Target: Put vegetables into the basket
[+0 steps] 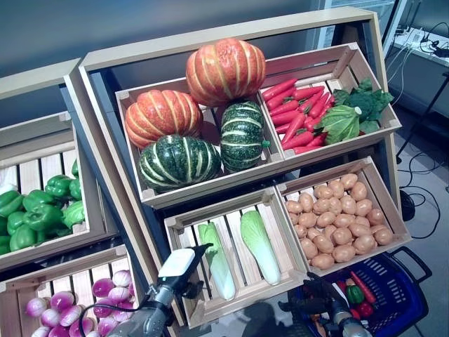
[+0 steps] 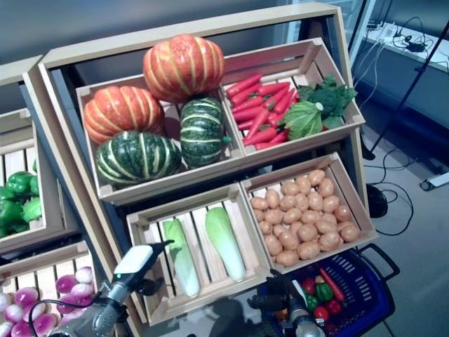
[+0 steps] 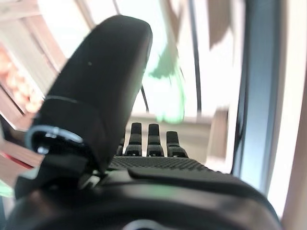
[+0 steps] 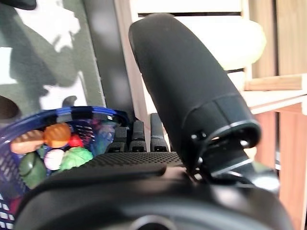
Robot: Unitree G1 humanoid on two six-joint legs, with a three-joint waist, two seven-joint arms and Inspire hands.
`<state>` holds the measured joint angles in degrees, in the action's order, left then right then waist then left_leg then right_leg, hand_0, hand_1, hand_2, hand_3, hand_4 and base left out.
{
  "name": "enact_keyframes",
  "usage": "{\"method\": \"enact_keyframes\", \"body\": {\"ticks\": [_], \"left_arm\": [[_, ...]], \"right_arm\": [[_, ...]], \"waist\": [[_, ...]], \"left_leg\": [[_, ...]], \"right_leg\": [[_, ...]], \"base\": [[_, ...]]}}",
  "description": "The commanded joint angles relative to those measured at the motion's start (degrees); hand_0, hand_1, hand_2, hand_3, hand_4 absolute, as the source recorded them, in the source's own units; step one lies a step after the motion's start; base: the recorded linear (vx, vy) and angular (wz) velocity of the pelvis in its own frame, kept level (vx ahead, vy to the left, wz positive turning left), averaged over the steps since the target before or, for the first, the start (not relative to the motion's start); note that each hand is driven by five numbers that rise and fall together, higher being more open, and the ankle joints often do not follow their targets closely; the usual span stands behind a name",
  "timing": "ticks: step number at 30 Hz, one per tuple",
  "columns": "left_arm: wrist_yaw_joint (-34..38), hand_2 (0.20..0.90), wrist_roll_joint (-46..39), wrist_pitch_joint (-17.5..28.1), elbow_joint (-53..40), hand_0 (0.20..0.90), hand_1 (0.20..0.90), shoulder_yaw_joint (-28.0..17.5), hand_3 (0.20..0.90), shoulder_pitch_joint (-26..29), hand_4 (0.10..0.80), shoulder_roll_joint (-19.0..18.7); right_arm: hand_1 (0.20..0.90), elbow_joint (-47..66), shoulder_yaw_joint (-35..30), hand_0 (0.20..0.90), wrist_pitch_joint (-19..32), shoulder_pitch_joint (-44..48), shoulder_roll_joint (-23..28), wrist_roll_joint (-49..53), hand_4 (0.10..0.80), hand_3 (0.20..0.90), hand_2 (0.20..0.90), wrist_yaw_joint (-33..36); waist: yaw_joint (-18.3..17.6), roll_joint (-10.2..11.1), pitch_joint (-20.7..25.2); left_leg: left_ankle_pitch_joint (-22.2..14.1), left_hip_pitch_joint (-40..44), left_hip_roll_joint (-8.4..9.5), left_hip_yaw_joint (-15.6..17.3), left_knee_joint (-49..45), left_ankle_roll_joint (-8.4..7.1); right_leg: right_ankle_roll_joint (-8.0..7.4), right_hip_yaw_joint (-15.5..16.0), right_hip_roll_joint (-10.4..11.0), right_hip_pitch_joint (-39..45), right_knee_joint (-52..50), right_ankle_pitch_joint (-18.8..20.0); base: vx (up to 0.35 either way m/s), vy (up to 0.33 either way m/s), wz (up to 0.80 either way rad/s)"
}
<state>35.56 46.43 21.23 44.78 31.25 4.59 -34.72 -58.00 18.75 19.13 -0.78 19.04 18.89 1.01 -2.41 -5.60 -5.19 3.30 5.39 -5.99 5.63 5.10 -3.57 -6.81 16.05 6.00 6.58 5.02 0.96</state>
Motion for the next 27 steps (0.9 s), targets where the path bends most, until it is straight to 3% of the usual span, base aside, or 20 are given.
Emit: {"method": "enact_keyframes", "body": {"ticks": [1,6,12,16,20,22,27], "left_arm": [[4.53,0.9,1.66,-7.15,-0.97,0.9,0.9,0.47,0.9,11.7,0.8,-8.25],[6.2,0.9,2.98,-14.07,0.63,0.9,0.9,6.29,0.9,20.86,0.8,-12.01],[4.77,0.9,5.04,-15.66,0.96,0.9,0.9,10.87,0.9,29.92,0.8,-17.82],[3.62,0.9,3.95,-13.25,3.84,0.9,0.9,15.46,0.9,39.34,0.8,-21.62],[4.85,0.9,3.95,-12.95,3.51,0.9,0.9,16.62,0.9,43.1,0.8,-23.34],[5.13,0.9,4.12,-13.79,2.34,0.9,0.9,16.44,0.9,44.59,0.8,-24.36],[7.57,0.9,6.94,-13.54,0.48,0.9,0.9,16.32,0.9,46.71,0.8,-25.72]], "right_arm": [[0.9,5.71,1.4,0.9,1.42,4.08,0.44,2.58,0.8,0.9,0.9,-1.17],[0.9,7.13,2.25,0.9,0.53,8.79,5.32,4.26,0.8,0.9,0.9,-1.29],[0.9,9.09,2.51,0.9,1.57,12.9,9.44,7.57,0.8,0.9,0.9,-1.71],[0.9,10.37,1.29,0.9,0.66,17.12,12.65,16.15,0.8,0.9,0.9,-5.34],[0.9,13.23,0.31,0.9,0.25,18.77,14.63,17.72,0.8,0.9,0.9,-5.21],[0.9,14.92,0.24,0.9,0.08,19.37,15.62,18.53,0.8,0.9,0.9,-4.94],[0.9,19.46,0.22,0.9,-1.0,19.61,16.45,19.88,0.8,0.9,0.9,-4.07]], "waist": [[-1.09,2.95,-1.38],[-2.19,2.28,-6.25],[-3.8,3.54,-11.29],[-4.44,4.51,-13.85],[-4.3,4.94,-14.75],[-3.99,5.16,-15.43],[-3.93,5.5,-16.1]], "left_leg": [[-3.76,-1.93,1.31,5.72,-6.8,-0.41],[-5.5,-10.5,-0.32,5.88,-17.53,-1.72],[-10.7,-21.47,-4.49,6.81,-32.61,-1.91],[-14.91,-30.6,-6.95,6.12,-43.04,-1.61],[-17.79,-38.3,-8.57,4.62,-50.83,-1.75],[-21.22,-42.48,-9.07,2.65,-56.63,-2.42],[-23.68,-48.85,-9.25,0.23,-63.51,-2.75]], "right_leg": [[0.55,-2.82,2.1,-3.94,-10.24,-3.01],[2.03,-4.06,3.78,-12.52,-20.47,-6.52],[3.68,-6.92,5.84,-23.99,-35.83,-12.06],[3.51,-7.92,8.42,-32.8,-46.44,-14.81],[3.33,-8.59,10.07,-40.42,-53.96,-16.75],[2.53,-9.71,10.85,-44.46,-59.41,-19.63],[2.01,-10.67,11.27,-50.6,-65.77,-21.68]], "base": [[-0.135,0.083,-0.09],[-0.221,0.099,-0.07],[-0.222,0.027,0.07],[-0.201,-0.014,0.07],[-0.111,-0.007,-0.05],[-0.061,-0.02,0.0],[-0.074,-0.01,0.05]]}}
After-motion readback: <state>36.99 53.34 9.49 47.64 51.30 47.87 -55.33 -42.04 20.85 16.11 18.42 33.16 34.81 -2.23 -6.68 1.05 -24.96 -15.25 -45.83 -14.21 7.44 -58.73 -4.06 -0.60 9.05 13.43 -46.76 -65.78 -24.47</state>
